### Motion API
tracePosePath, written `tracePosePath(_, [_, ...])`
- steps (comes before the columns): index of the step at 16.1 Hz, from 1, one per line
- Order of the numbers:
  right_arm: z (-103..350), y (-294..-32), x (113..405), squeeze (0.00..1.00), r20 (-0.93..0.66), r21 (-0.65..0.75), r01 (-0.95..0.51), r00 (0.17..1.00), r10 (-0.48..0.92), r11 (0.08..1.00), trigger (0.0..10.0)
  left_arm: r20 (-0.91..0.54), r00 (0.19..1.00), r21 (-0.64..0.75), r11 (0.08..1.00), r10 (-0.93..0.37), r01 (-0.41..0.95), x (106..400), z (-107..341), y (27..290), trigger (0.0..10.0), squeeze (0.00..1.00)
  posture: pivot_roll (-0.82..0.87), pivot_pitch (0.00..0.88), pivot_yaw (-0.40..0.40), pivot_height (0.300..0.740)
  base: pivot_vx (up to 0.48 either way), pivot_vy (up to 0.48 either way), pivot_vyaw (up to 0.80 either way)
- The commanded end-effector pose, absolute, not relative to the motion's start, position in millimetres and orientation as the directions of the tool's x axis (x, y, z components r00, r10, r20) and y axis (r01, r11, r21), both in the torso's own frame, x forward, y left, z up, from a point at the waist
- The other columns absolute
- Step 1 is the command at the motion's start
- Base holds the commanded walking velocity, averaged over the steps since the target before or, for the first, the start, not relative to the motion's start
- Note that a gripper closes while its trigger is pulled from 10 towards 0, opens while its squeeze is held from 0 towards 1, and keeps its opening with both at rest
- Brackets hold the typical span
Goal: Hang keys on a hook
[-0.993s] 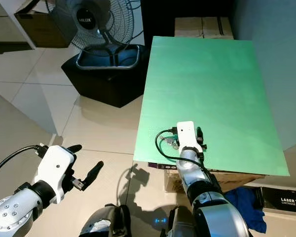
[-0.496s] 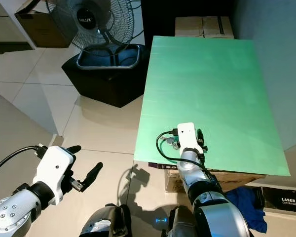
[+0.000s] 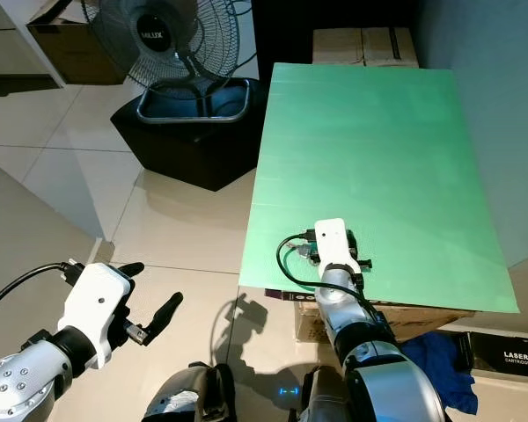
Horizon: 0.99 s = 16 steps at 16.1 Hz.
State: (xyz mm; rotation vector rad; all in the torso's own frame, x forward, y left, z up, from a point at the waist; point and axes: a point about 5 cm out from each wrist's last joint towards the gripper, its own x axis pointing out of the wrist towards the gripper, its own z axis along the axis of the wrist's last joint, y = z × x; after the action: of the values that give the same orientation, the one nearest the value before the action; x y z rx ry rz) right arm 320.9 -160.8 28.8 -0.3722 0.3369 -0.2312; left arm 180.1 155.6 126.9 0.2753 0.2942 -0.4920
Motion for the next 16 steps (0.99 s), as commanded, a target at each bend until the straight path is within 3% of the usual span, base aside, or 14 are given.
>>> tracePosePath(1, [10, -161, 306, 0.00, -0.360, -0.382, 0.140, 0.888, -0.287, 0.913, 0.0, -0.346, 0.839, 0.193, 0.843, -0.420, 0.502, 177, 128, 157, 10.0, 0.00, 0.10, 0.266, 0.143, 0.713, 0.000, 0.000, 0.00])
tracePosePath(6, [16, -162, 309, 0.00, -0.311, -0.380, 0.168, 0.903, -0.297, 0.910, 0.0, -0.345, 0.839, 0.193, 0.842, -0.422, 0.503, 177, 129, 157, 10.0, 0.00, 0.09, 0.270, 0.142, 0.713, 0.000, 0.000, 0.00])
tracePosePath(16, [67, -156, 344, 0.00, -0.095, -0.339, 0.242, 0.953, -0.289, 0.909, 0.0, -0.333, 0.839, 0.186, 0.843, -0.430, 0.506, 184, 127, 153, 10.0, 0.00, 0.06, 0.270, 0.138, 0.713, 0.000, 0.000, 0.00])
